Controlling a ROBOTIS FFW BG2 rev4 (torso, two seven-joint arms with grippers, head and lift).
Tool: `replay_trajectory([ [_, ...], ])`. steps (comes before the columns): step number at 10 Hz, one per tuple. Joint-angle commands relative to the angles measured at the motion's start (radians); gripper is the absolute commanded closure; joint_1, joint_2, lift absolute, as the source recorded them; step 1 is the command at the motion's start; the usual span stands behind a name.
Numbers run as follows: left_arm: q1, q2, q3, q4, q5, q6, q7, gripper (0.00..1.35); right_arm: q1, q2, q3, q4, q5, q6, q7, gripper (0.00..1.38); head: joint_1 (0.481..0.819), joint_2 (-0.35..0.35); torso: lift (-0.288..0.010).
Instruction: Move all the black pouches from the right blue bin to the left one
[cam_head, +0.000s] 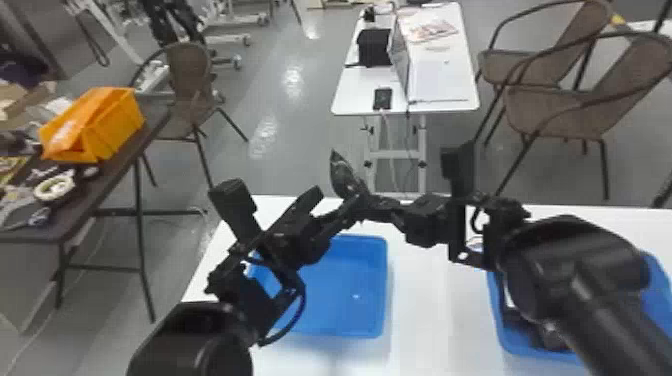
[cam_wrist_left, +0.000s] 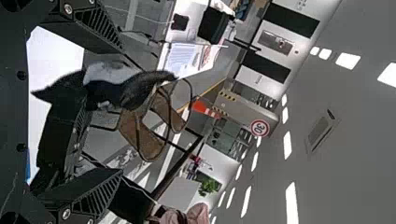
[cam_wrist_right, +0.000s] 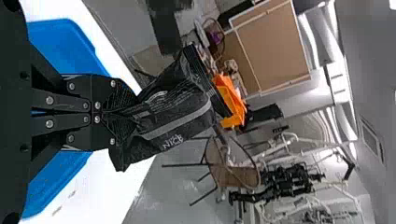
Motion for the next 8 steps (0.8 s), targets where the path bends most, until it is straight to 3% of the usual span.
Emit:
replay_trajectory([
  [1, -0.009, 0.0, -0.003, 0.008, -0.015, -0.007, -0.003, 0.12, -0.033, -0.002, 0.08, 0.015, -0.061, -0.003, 0.009, 1.27, 0.695, 0.231, 0.01],
  [5, -0.009, -0.001, -0.01, 0.003, -0.15, -0.04, -0.003, 0.13, -0.051, -0.014, 0.132, 0.006, -0.096, 0.009, 0.015, 1.27, 0.695, 0.29, 0.01],
  [6, -0.009, -0.001, -0.012, 0.003, -0.193, -0.057, -0.004, 0.42, -0.05, -0.014, 0.131, 0.004, -0.098, 0.008, 0.015, 1.28, 0.695, 0.293, 0.01],
  [7, -0.003, 0.005, -0.01, -0.002, -0.208, -0.06, 0.007, 1.27, -0.048, -0.014, 0.131, 0.006, -0.101, 0.008, 0.015, 1.27, 0.695, 0.296, 0.01],
  [8, 0.016, -0.005, -0.007, -0.014, -0.204, -0.053, 0.046, 1.22, -0.047, -0.014, 0.129, 0.006, -0.102, 0.008, 0.015, 1.27, 0.695, 0.298, 0.01],
])
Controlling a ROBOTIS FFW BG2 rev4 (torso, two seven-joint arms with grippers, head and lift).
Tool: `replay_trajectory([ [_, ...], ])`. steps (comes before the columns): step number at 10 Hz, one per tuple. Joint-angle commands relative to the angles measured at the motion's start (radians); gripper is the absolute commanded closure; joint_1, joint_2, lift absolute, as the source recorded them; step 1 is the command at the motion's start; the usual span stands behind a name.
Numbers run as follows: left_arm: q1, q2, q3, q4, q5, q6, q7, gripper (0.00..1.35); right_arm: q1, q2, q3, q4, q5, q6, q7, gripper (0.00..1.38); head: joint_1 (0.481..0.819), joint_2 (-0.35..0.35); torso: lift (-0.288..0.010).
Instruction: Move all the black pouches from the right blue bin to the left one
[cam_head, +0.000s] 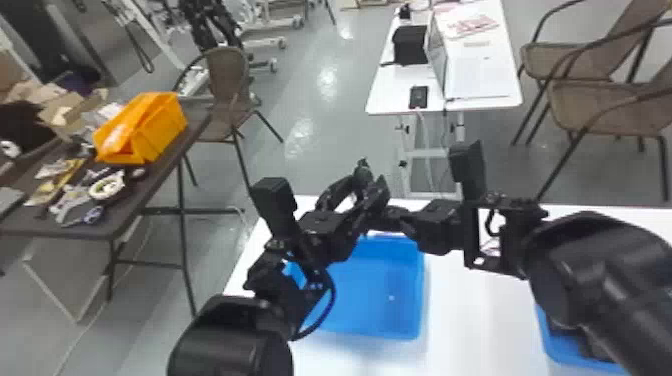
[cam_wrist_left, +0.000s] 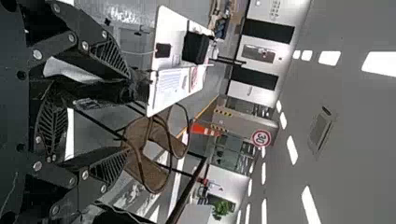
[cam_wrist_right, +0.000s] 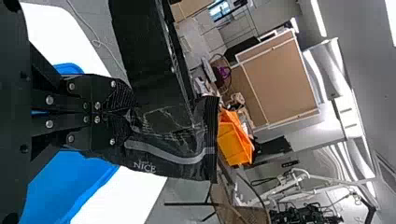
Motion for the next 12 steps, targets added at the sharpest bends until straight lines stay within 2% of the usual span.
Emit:
replay_trajectory([
  [1, 0.02, -0.027, 0.026, -0.006, 0.008, 0.004, 0.007, 1.22, 0.002, 0.0, -0.001, 0.002, -0.001, 0.0, 0.0, 1.28, 0.695, 0.307, 0.01],
  [3, 0.045, -0.056, 0.049, -0.009, -0.008, -0.031, 0.021, 1.22, 0.003, 0.0, -0.004, 0.002, -0.003, -0.002, 0.0, 1.27, 0.695, 0.321, 0.01],
  [5, 0.068, -0.053, 0.049, -0.021, -0.008, -0.08, 0.07, 1.22, 0.005, 0.002, -0.008, 0.003, -0.004, -0.005, 0.0, 1.27, 0.695, 0.337, 0.01],
  [8, 0.085, -0.051, 0.046, -0.021, -0.006, -0.148, 0.102, 1.22, 0.009, 0.002, -0.021, 0.011, -0.003, -0.014, 0.0, 1.27, 0.695, 0.35, 0.01],
  [9, 0.094, -0.053, 0.049, -0.021, -0.006, -0.18, 0.119, 1.22, 0.018, 0.003, -0.039, 0.019, -0.004, -0.027, 0.0, 1.16, 0.695, 0.35, 0.01],
  [11, 0.116, -0.051, 0.063, -0.021, -0.024, -0.217, 0.148, 1.22, 0.049, 0.006, -0.094, 0.011, 0.014, -0.043, 0.0, 0.09, 0.695, 0.35, 0.01],
  [12, 0.123, -0.051, 0.071, -0.021, -0.047, -0.229, 0.158, 1.22, 0.075, 0.008, -0.14, -0.01, 0.052, -0.042, 0.0, 0.01, 0.695, 0.35, 0.01],
])
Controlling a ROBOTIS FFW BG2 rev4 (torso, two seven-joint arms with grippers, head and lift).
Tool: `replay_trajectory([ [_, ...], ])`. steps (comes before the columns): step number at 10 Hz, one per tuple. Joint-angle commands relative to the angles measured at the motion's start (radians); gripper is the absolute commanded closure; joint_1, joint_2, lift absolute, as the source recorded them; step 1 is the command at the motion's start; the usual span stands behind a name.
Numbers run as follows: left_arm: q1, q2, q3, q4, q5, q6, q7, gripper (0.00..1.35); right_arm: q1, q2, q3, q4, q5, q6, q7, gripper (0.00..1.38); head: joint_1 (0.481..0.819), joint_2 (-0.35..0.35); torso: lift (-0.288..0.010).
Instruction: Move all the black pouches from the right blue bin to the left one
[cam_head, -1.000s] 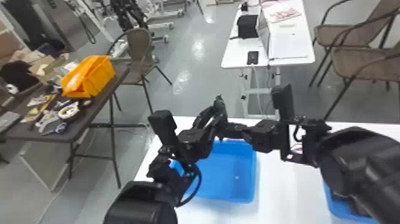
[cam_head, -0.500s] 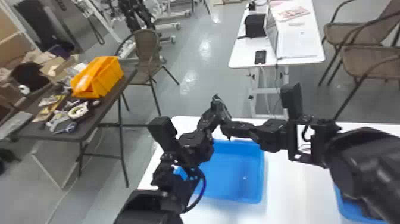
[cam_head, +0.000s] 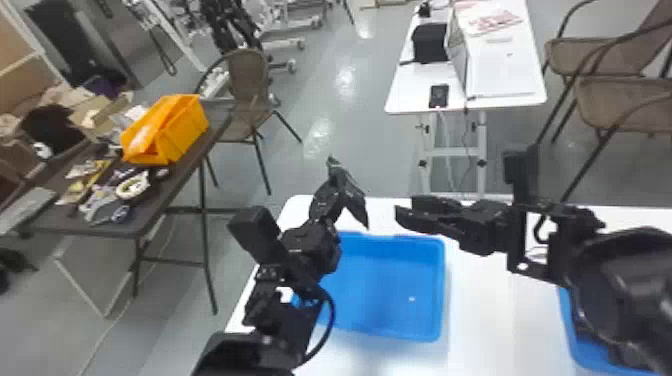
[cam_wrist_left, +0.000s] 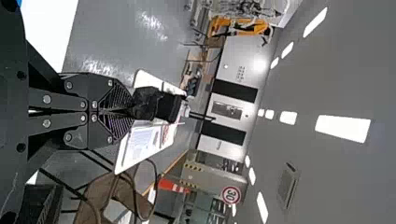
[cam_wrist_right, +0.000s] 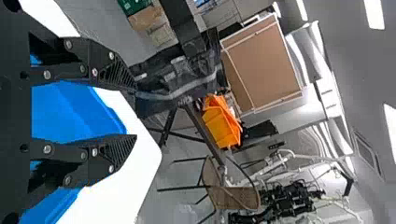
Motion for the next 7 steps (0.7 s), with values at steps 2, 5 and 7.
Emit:
replay_trajectory([
  [2, 0.015, 0.002, 0.016, 0.022, -0.107, -0.01, 0.001, 1.22, 0.093, 0.005, -0.135, -0.075, 0.097, 0.017, -0.002, 0.27, 0.695, 0.342, 0.01],
  [5, 0.021, 0.024, 0.013, 0.118, -0.171, 0.095, -0.026, 1.22, 0.226, 0.018, -0.284, -0.167, 0.178, 0.053, -0.015, 0.37, 0.695, 0.299, 0.01],
  [7, 0.015, 0.034, 0.004, 0.207, -0.199, 0.066, -0.051, 1.22, 0.271, 0.025, -0.351, -0.199, 0.191, 0.064, -0.025, 0.39, 0.695, 0.256, 0.01],
])
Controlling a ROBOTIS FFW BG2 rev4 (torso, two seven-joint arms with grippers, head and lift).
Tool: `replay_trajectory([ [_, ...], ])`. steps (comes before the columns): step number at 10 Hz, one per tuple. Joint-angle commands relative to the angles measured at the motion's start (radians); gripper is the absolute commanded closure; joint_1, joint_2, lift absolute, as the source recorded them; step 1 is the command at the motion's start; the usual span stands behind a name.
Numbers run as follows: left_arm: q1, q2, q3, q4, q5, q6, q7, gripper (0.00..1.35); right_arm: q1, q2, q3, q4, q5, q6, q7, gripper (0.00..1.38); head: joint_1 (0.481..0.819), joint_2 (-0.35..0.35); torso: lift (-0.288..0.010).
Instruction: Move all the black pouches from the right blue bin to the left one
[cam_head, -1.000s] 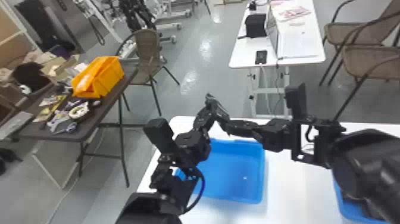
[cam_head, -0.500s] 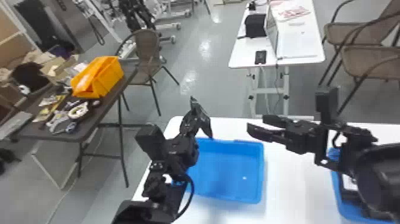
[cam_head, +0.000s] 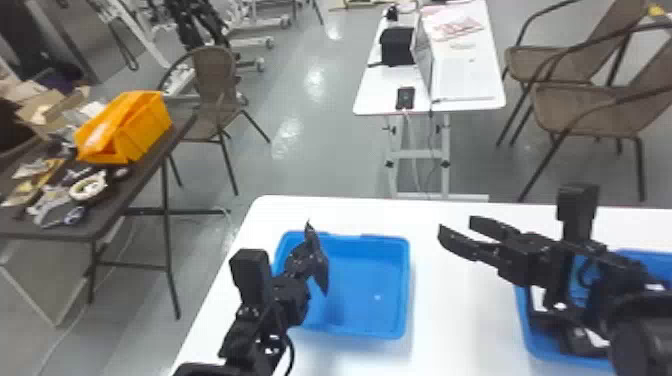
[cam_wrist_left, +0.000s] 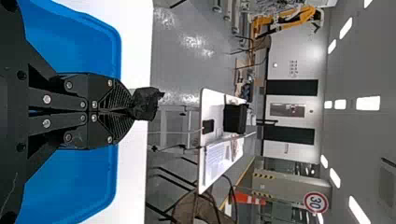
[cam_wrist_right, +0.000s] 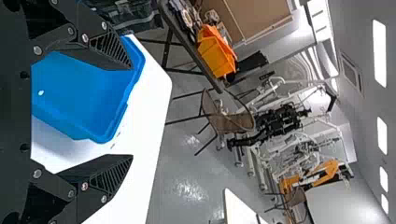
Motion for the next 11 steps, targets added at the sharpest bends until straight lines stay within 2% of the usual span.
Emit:
replay_trajectory([
  [1, -0.012, 0.0, -0.003, 0.062, 0.0, -0.016, -0.008, 1.21, 0.019, 0.0, -0.034, -0.02, 0.009, 0.005, 0.0, 0.39, 0.695, 0.247, 0.01],
  [2, -0.018, -0.004, 0.005, 0.09, 0.058, -0.014, -0.037, 0.88, 0.022, 0.001, -0.042, -0.026, 0.015, 0.005, 0.0, 0.39, 0.695, 0.233, 0.01],
  [3, -0.018, -0.001, 0.013, 0.088, 0.057, -0.042, -0.065, 0.24, 0.029, 0.001, -0.049, -0.046, 0.047, 0.009, 0.0, 0.39, 0.695, 0.218, 0.01],
  [4, -0.017, -0.003, 0.013, 0.084, 0.057, -0.091, -0.063, 0.0, 0.039, 0.003, -0.061, -0.058, 0.067, 0.01, -0.002, 0.39, 0.695, 0.209, 0.01],
  [5, -0.017, -0.012, 0.011, 0.081, 0.061, -0.132, -0.063, 0.09, 0.049, 0.001, -0.072, -0.063, 0.069, 0.012, -0.002, 0.39, 0.695, 0.205, 0.01],
  [7, -0.017, -0.046, 0.02, 0.041, 0.074, -0.182, -0.063, 0.11, 0.065, 0.003, -0.089, -0.081, 0.082, 0.013, -0.01, 0.39, 0.695, 0.188, 0.01],
  [9, -0.018, -0.052, 0.02, -0.014, 0.074, -0.24, -0.06, 0.11, 0.08, 0.003, -0.101, -0.098, 0.096, 0.009, -0.017, 0.4, 0.695, 0.174, 0.01],
  [11, -0.011, -0.054, 0.014, -0.059, 0.072, -0.31, -0.043, 0.09, 0.115, 0.01, -0.114, -0.124, 0.096, -0.031, -0.056, 0.4, 0.695, 0.165, 0.01],
])
